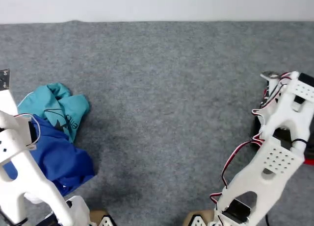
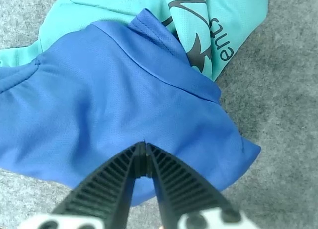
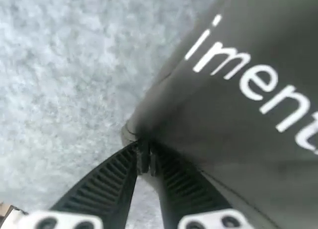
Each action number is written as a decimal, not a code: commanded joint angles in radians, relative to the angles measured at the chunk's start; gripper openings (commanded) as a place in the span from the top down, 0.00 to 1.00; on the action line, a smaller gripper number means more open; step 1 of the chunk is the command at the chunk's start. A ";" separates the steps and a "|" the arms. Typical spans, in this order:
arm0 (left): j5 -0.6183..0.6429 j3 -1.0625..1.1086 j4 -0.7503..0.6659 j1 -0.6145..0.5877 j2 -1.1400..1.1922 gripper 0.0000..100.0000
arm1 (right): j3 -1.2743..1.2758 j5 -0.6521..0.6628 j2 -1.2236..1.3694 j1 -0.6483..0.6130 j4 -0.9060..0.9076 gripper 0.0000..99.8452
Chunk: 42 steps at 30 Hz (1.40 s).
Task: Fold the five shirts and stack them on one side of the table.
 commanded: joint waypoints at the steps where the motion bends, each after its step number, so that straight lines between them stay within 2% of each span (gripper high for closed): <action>1: -0.003 -0.004 -0.006 0.005 -0.020 0.99 | -0.106 -0.012 -0.130 0.015 0.019 0.99; 6: -0.003 -0.004 -0.006 0.005 -0.020 0.99 | -0.232 -0.011 -0.188 0.105 0.016 0.99; 9: -0.006 -0.004 -0.006 0.005 -0.020 0.99 | -0.262 0.043 -0.179 0.193 0.013 0.99; 16: -0.008 -0.004 -0.009 0.005 -0.018 0.99 | -0.269 0.129 -0.002 0.395 -0.067 0.99; 21: -0.008 -0.004 -0.021 0.005 -0.018 0.99 | -0.269 0.150 0.079 0.461 -0.065 0.99; 25: -0.008 -0.004 -0.021 0.020 -0.018 0.99 | -0.301 0.150 0.038 0.447 -0.018 0.99; 32: -0.005 -0.004 -0.021 0.046 -0.018 0.99 | -0.519 0.144 -0.101 0.306 0.039 0.99; 37: -0.005 -0.004 -0.021 0.046 -0.018 0.99 | -0.554 0.143 -0.038 0.197 -0.162 0.99; 42: -0.005 -0.004 -0.018 0.046 -0.018 0.99 | -0.560 0.144 0.128 0.209 -0.456 0.99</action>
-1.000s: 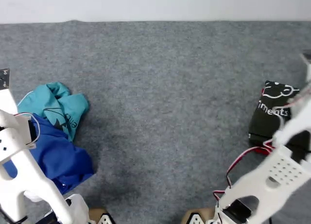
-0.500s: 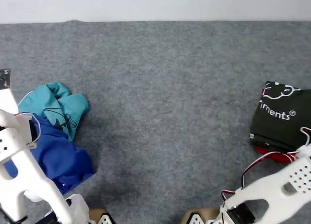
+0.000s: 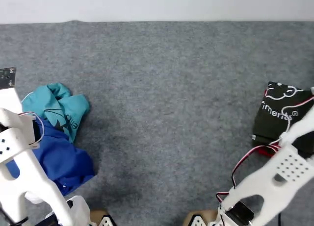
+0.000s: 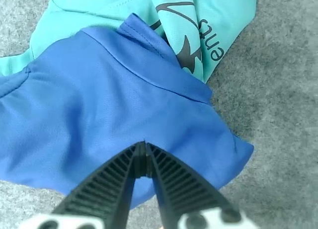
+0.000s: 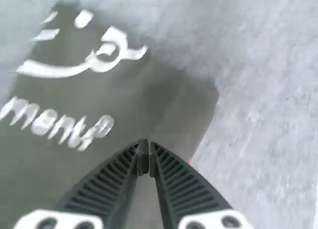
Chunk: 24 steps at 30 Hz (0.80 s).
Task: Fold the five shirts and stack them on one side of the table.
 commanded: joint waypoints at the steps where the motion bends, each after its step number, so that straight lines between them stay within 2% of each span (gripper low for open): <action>1: -0.005 -0.004 -0.018 0.006 -0.018 0.99 | -0.044 0.000 0.067 0.019 -0.194 0.99; 6: -0.003 -0.004 -0.017 0.006 -0.018 0.99 | -0.040 0.002 0.180 0.074 -0.334 0.99; 11: -0.003 0.041 -0.021 0.006 -0.021 0.99 | -0.072 0.002 0.263 0.076 -0.325 0.99; 21: -0.003 0.044 -0.017 0.006 -0.029 0.99 | -0.601 -0.002 0.226 -0.021 0.033 0.99; 24: -0.003 0.042 -0.017 0.006 -0.029 0.99 | -0.600 -0.002 0.185 -0.054 0.139 0.99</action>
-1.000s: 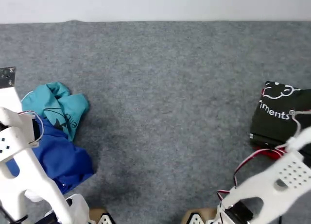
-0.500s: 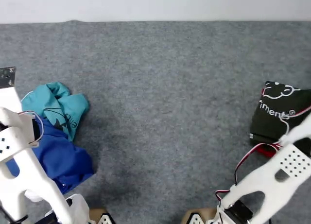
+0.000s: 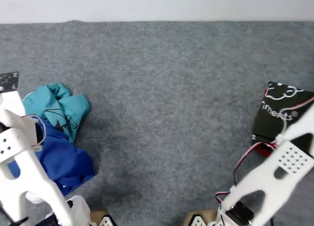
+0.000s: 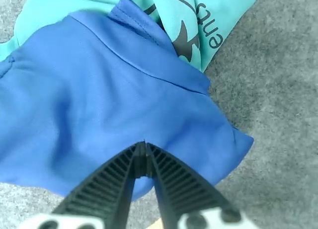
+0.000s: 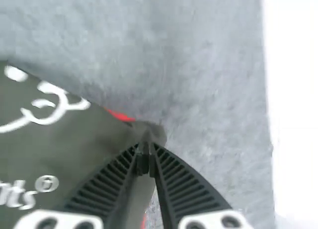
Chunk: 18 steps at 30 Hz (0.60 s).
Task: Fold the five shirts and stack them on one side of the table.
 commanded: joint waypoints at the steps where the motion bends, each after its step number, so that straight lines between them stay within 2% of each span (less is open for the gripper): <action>1: -0.003 -0.010 -0.017 0.006 -0.029 0.99 | -0.068 0.000 -0.105 -0.042 0.136 0.99; 5: -0.003 -0.010 -0.017 0.006 -0.029 0.99 | -0.069 -0.002 -0.137 -0.084 0.317 0.99; 9: -0.008 -0.010 -0.018 0.006 -0.029 0.99 | -0.060 -0.166 -0.154 -0.073 0.312 0.99; 11: -0.009 -0.010 -0.020 0.006 -0.029 0.99 | -0.012 -0.178 -0.185 -0.073 0.315 0.99; 14: -0.009 -0.028 -0.021 0.006 -0.028 0.99 | 0.161 -0.180 -0.288 -0.085 0.315 0.99; 18: -0.072 -0.074 -0.020 0.006 -0.028 0.99 | 0.560 -0.183 -0.516 -0.114 0.314 0.99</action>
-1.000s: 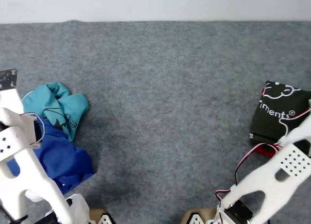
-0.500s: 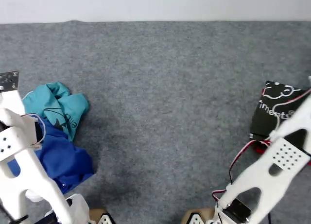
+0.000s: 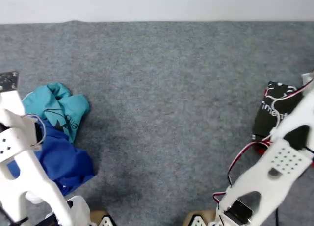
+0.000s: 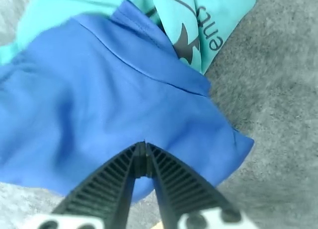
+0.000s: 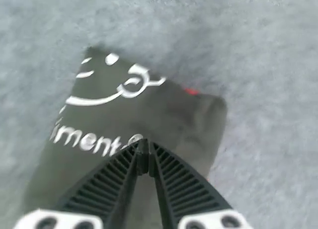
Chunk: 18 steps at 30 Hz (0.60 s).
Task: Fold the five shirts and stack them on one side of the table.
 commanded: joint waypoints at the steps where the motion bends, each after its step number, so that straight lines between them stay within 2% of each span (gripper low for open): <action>1: -0.087 -0.064 -0.017 0.006 -0.028 0.99 | 0.376 -0.012 -0.275 -0.039 0.047 0.99; 4: -0.196 -0.090 0.002 0.006 -0.028 0.97 | 0.692 -0.014 -0.455 -0.074 0.044 0.99; 8: -0.298 -0.073 0.023 -0.009 -0.028 0.83 | 0.990 -0.014 -0.636 -0.105 0.041 0.99; 11: -0.404 -0.048 0.021 -0.035 -0.018 0.79 | 1.131 -0.014 -0.713 -0.110 0.041 0.99; 14: -0.532 -0.016 0.020 -0.037 -0.018 0.79 | 1.220 -0.014 -0.746 -0.104 0.041 0.99; 18: -0.638 0.061 -0.017 -0.038 -0.017 0.79 | 1.289 -0.014 -0.776 -0.104 0.041 0.99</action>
